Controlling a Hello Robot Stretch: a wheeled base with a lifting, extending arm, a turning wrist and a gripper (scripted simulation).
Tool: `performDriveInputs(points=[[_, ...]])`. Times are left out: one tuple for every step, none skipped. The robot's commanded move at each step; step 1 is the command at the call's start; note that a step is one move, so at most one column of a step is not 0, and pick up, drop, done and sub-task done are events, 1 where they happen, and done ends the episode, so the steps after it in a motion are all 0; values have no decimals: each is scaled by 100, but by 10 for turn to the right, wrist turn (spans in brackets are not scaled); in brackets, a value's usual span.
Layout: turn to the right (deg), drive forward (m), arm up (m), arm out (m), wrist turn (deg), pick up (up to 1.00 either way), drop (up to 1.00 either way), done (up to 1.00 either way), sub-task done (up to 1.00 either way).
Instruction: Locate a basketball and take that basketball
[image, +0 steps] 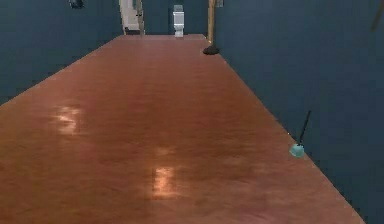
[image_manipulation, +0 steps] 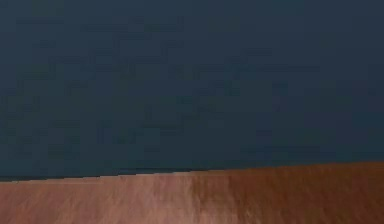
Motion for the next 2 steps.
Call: performDriveInputs(points=[[0,100,0,0,0,0,0,0,0],[0,100,0,0,0,0,0,0,0]])
